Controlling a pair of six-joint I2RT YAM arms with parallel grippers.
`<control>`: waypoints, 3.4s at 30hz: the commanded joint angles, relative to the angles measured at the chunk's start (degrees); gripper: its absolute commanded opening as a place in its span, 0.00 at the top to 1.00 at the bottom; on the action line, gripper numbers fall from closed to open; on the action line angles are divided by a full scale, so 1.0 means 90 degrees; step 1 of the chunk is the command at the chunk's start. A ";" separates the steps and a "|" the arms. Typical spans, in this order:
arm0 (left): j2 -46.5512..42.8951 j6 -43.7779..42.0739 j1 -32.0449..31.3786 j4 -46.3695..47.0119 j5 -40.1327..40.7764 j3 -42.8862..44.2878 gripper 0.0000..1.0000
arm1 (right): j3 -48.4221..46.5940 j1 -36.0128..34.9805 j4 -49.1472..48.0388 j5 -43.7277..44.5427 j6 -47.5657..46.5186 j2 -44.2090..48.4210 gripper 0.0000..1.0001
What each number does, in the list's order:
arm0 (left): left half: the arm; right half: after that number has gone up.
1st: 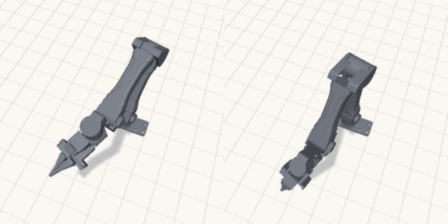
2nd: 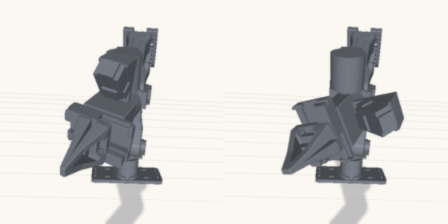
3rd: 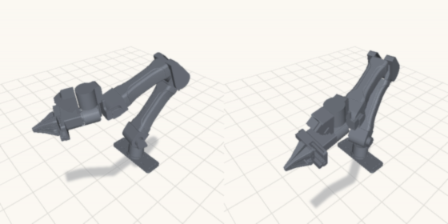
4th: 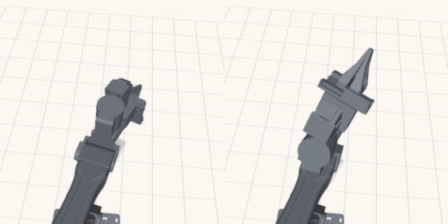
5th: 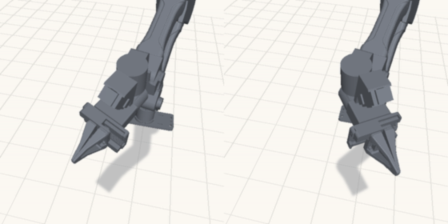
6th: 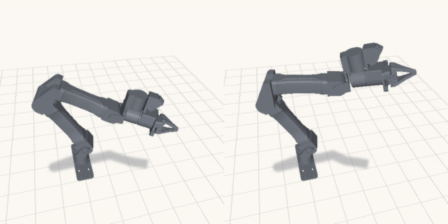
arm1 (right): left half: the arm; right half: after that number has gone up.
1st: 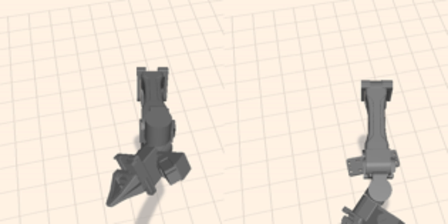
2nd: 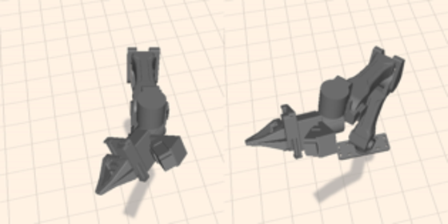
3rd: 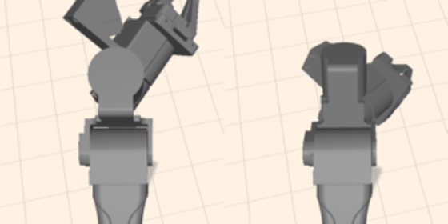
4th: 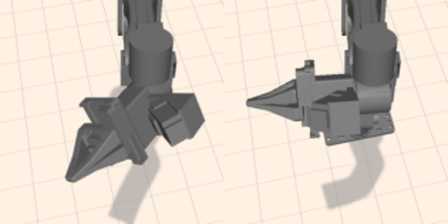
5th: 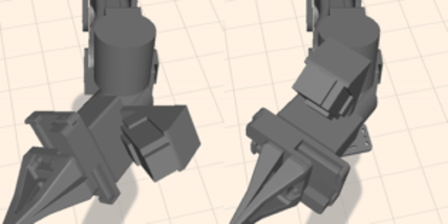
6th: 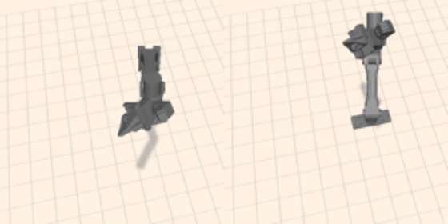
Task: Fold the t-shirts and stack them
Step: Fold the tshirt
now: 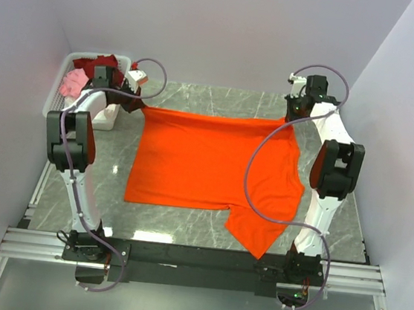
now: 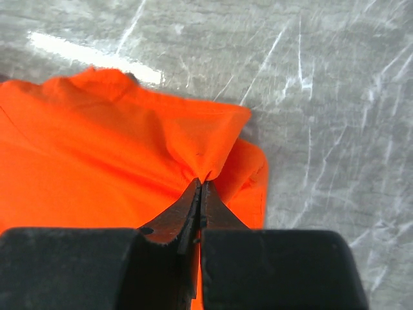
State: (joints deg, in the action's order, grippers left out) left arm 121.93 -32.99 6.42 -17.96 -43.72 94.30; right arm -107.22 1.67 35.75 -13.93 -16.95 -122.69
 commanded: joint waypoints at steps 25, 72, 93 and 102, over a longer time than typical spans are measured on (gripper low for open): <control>-0.1292 -0.0543 0.0020 0.0042 0.0503 -0.1631 1.00 | 0.1407 0.0127 0.0061 0.0074 -0.0588 0.1230 1.00; 0.1344 0.6094 -0.3026 0.2184 -0.0914 0.2333 0.38 | -0.0616 0.0215 0.1761 -0.0268 0.0467 -0.0224 0.60; 0.3503 0.7406 -0.4209 0.3197 0.0112 0.3916 0.39 | -0.1134 0.0488 0.1956 -0.1039 0.0526 -0.0928 0.59; 0.3630 0.7406 -0.4297 0.3216 0.0034 0.3780 0.42 | -0.1212 0.0361 0.1975 -0.1001 0.0497 -0.1094 0.62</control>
State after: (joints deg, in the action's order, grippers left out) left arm 154.76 33.87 -31.48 9.08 -43.57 127.42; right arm -115.50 5.63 53.32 -22.22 -12.84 -131.61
